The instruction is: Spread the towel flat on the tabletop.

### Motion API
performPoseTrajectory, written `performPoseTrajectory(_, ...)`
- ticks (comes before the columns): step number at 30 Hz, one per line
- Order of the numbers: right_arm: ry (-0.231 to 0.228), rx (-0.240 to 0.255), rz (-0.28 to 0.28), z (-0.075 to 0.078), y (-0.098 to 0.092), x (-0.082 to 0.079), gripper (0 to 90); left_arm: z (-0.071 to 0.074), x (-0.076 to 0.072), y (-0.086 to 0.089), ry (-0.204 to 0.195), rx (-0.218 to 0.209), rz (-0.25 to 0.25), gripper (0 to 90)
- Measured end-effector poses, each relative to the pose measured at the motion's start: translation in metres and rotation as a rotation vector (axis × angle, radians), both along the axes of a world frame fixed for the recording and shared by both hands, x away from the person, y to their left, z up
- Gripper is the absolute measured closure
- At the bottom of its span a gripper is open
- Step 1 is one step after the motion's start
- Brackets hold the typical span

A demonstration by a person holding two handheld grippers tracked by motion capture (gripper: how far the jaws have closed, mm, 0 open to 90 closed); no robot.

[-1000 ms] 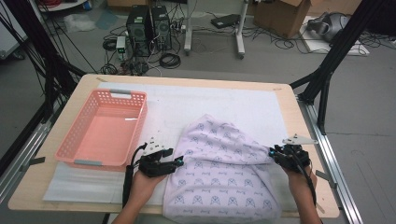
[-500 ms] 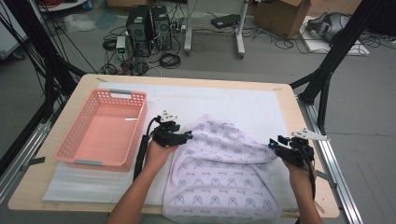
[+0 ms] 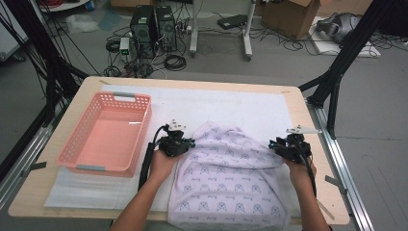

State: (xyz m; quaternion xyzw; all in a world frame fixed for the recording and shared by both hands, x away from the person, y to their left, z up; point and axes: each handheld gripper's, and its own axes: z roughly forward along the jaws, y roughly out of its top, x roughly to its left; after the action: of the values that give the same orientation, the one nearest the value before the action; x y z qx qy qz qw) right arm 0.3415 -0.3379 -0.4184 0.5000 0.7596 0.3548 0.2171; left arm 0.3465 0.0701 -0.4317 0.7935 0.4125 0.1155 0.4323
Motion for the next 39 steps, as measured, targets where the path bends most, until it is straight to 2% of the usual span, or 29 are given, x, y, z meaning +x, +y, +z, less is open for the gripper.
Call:
performPoseTrajectory(3,0.017,-0.014,0.015,-0.002,0.007,0.003,65.2,0.004,-0.021,0.006,-0.025,-0.023,-0.018,85.3)
performPoseTrajectory(6,0.036,-0.024,0.044,-0.003,0.016,0.006,64.1,0.000,-0.039,0.013,-0.028,-0.015,-0.041,85.4)
performPoseTrajectory(8,0.045,-0.039,0.085,-0.005,0.023,0.007,59.9,-0.005,-0.049,0.019,-0.021,-0.020,-0.044,85.4)
performPoseTrajectory(10,0.056,-0.086,0.135,-0.007,0.032,0.008,56.0,-0.008,-0.057,0.025,-0.016,-0.029,-0.052,85.4)
performPoseTrajectory(12,0.085,-0.118,0.174,-0.011,0.038,0.008,55.1,-0.010,-0.064,0.030,-0.012,-0.037,-0.058,85.3)
performPoseTrajectory(14,0.094,-0.116,0.179,-0.012,0.040,0.008,55.5,-0.011,-0.067,0.034,-0.008,-0.039,-0.064,85.2)
performPoseTrajectory(16,0.108,-0.113,0.188,-0.012,0.040,0.006,59.7,-0.012,-0.067,0.035,0.003,-0.046,-0.065,84.9)
performPoseTrajectory(17,0.120,-0.107,0.195,-0.013,0.039,0.005,63.4,-0.012,-0.067,0.036,0.005,-0.047,-0.066,84.7)
performPoseTrajectory(18,0.126,-0.093,0.206,-0.013,0.038,0.003,70.7,-0.012,-0.066,0.035,0.005,-0.049,-0.065,84.6)
performPoseTrajectory(21,0.109,-0.100,0.236,-0.014,0.035,-0.005,78.5,-0.009,-0.063,0.033,0.005,-0.066,-0.064,83.1)
performPoseTrajectory(22,0.106,-0.103,0.243,-0.013,0.035,-0.008,79.0,-0.007,-0.061,0.033,0.001,-0.078,-0.053,78.8)
performPoseTrajectory(23,0.102,-0.113,0.255,-0.013,0.034,-0.010,78.5,-0.005,-0.059,0.033,0.002,-0.098,-0.039,70.0)
performPoseTrajectory(24,0.097,-0.123,0.266,-0.013,0.033,-0.013,73.8,-0.003,-0.056,0.033,0.001,-0.119,-0.029,62.5)
performPoseTrajectory(25,0.094,-0.124,0.268,-0.013,0.032,-0.014,64.5,-0.002,-0.053,0.034,-0.005,-0.127,-0.027,58.8)
performPoseTrajectory(27,0.078,-0.090,0.240,-0.011,0.025,-0.016,60.9,0.000,-0.045,0.033,-0.021,-0.131,-0.011,51.6)
performPoseTrajectory(30,0.017,-0.007,0.183,-0.003,0.012,-0.017,61.5,0.001,-0.032,0.033,-0.036,-0.165,0.030,49.1)
performPoseTrajectory(32,-0.014,0.037,0.145,0.002,0.004,-0.017,62.5,0.002,-0.022,0.029,-0.033,-0.155,0.038,50.2)
performPoseTrajectory(35,-0.024,0.051,0.126,0.006,-0.001,-0.016,62.7,0.003,-0.003,0.023,-0.036,-0.158,0.067,56.1)
performPoseTrajectory(38,-0.026,0.047,0.134,0.006,0.001,-0.015,62.7,0.002,0.015,0.013,-0.019,-0.134,0.083,57.9)
performPoseTrajectory(39,-0.024,0.041,0.138,0.005,0.002,-0.015,62.6,0.001,0.019,0.009,-0.015,-0.112,0.079,57.9)
